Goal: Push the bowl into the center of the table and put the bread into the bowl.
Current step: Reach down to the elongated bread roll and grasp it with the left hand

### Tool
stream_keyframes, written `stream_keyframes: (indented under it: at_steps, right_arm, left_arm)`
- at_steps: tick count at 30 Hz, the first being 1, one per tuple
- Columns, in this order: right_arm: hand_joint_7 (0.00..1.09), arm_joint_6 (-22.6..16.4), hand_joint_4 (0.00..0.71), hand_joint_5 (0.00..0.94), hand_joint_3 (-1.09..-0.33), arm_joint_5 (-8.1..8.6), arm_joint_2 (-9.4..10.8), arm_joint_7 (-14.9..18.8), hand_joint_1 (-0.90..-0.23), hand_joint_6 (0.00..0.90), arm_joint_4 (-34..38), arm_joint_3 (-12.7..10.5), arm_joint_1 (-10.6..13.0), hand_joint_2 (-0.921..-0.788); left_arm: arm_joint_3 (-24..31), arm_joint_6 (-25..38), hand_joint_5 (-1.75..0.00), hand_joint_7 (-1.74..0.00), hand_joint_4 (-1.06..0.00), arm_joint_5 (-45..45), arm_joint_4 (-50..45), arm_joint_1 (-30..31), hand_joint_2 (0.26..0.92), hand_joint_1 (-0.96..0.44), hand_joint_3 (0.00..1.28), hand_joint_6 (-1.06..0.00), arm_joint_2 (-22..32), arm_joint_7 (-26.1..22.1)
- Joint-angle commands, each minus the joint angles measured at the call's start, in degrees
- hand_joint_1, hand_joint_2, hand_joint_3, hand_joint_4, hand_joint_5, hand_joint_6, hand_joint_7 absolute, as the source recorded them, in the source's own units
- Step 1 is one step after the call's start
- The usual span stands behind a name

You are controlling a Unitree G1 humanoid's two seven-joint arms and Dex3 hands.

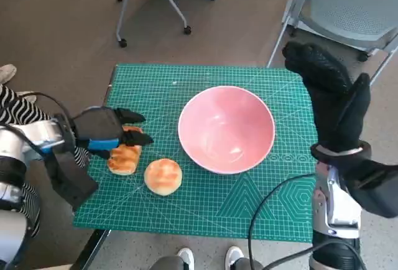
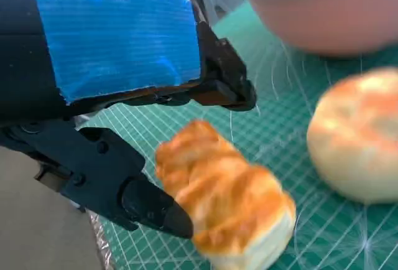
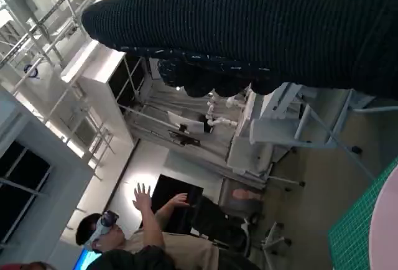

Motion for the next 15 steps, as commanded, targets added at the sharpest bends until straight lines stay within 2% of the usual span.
stream_keyframes:
  at_steps: [1,8,15]
  right_arm:
    - [0.56,1.4,0.23,0.008,-0.62,-1.11,-0.8,-0.8,-0.706,0.074,-1.0,-0.5,1.9,-0.921]
    - [0.55,2.0,0.228,0.006,-0.629,-1.16,-1.0,-1.5,-0.698,0.076,-2.0,-0.6,2.6,-0.921]
    - [0.55,2.7,0.225,0.004,-0.629,-1.1,-0.9,-2.2,-0.696,0.079,-3.1,-0.9,3.2,-0.921]
  left_arm:
    - [-4.4,1.1,0.0,0.0,-0.35,3.2,2.1,-2.0,0.72,-0.18,0.01,-0.44,-1.2,5.5]
    - [-10.0,3.1,-0.03,-0.02,-0.41,6.4,4.8,-3.0,0.755,-0.1,0.02,-0.48,-3.2,11.8]
    - [-14.7,6.3,-0.04,-0.04,-0.49,8.6,7.1,-3.9,0.794,-0.02,0.02,-0.53,-4.6,14.1]
